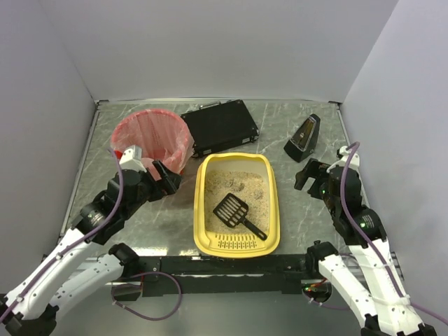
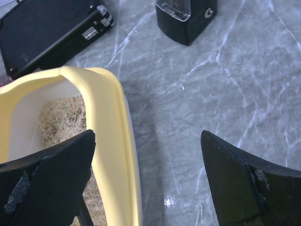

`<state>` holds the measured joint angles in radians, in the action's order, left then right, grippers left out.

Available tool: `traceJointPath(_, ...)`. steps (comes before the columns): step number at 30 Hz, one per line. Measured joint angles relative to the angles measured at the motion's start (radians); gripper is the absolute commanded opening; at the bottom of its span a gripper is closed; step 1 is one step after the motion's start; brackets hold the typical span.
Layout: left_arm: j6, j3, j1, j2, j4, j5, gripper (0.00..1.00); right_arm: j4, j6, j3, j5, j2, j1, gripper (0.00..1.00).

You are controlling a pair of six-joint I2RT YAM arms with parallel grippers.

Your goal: Clean the litter box

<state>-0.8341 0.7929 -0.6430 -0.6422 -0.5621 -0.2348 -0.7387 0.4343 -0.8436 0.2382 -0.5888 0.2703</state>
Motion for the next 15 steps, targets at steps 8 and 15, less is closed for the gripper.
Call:
traceJointPath(8,0.002,-0.002,0.0,-0.066,0.0,-0.001,0.97,-0.016,-0.075,-0.028,-0.204,-0.051,0.004,1.0)
traceJointPath(15,0.002,-0.028,0.0,-0.063,0.041,0.029,0.97,-0.06,-0.111,-0.087,-0.351,-0.106,0.247,1.0)
